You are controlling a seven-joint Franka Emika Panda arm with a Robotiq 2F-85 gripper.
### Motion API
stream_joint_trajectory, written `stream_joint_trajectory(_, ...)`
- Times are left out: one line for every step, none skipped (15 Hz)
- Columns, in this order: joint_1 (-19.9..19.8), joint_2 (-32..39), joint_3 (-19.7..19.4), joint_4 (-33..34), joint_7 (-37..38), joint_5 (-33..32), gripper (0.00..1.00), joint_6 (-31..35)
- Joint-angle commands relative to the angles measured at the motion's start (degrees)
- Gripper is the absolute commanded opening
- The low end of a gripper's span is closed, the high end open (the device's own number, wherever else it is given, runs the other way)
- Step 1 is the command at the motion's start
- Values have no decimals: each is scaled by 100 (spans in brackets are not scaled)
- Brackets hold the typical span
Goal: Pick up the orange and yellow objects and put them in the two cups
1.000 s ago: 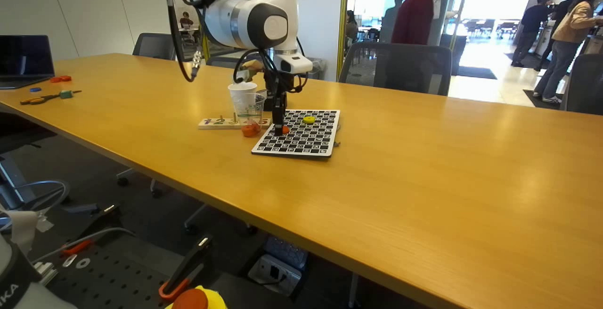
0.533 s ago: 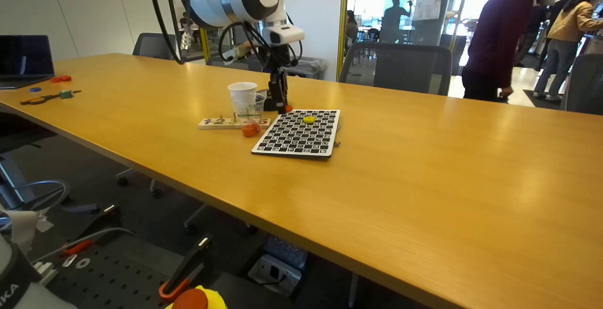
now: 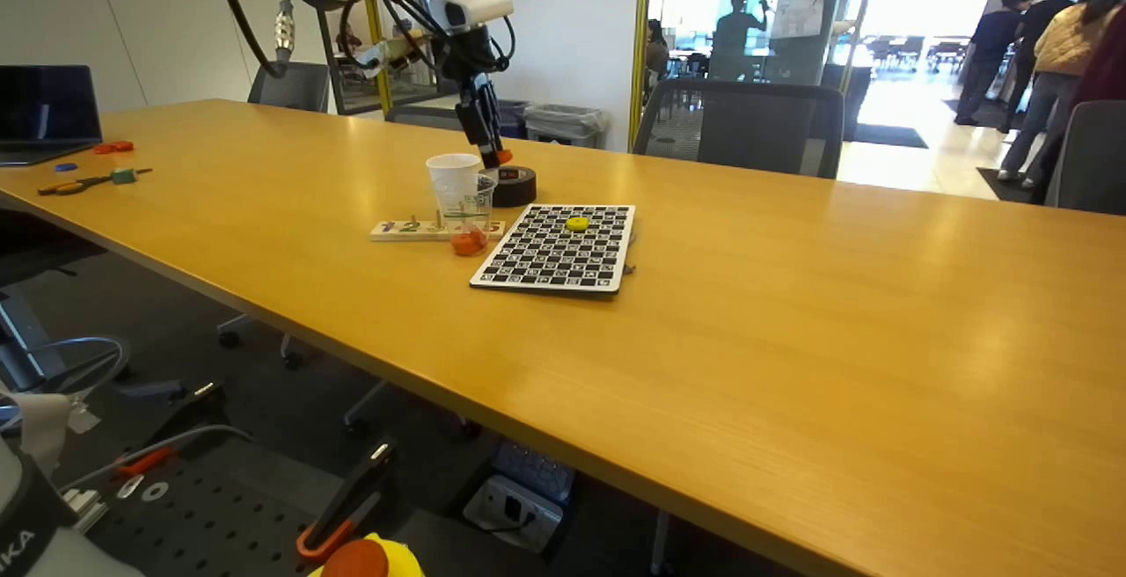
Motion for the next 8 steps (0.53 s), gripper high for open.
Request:
stream_joint_trajectory(-134, -351, 351, -230, -382, 271, 19, -10)
stream_joint_trajectory(-158, -346, 422, -242, -641, 512, 19, 18)
stream_joint_trajectory(-186, -314, 466, -232, -836, 735, 19, -6)
stream_joint_trajectory(-204, -283, 505, -204, -1041, 969, 19, -65)
stream_joint_trajectory(-224, -237, 529, -171, -1239, 1187, 19, -143)
stream_joint_trajectory(-244, -211, 543, -140, -1422, 1377, 19, -249)
stream_joint_trajectory(-263, -187, 540, -112, -1516, 1480, 19, -348)
stream_joint_trajectory(-285, -175, 532, -88, -1583, 1543, 19, -464)
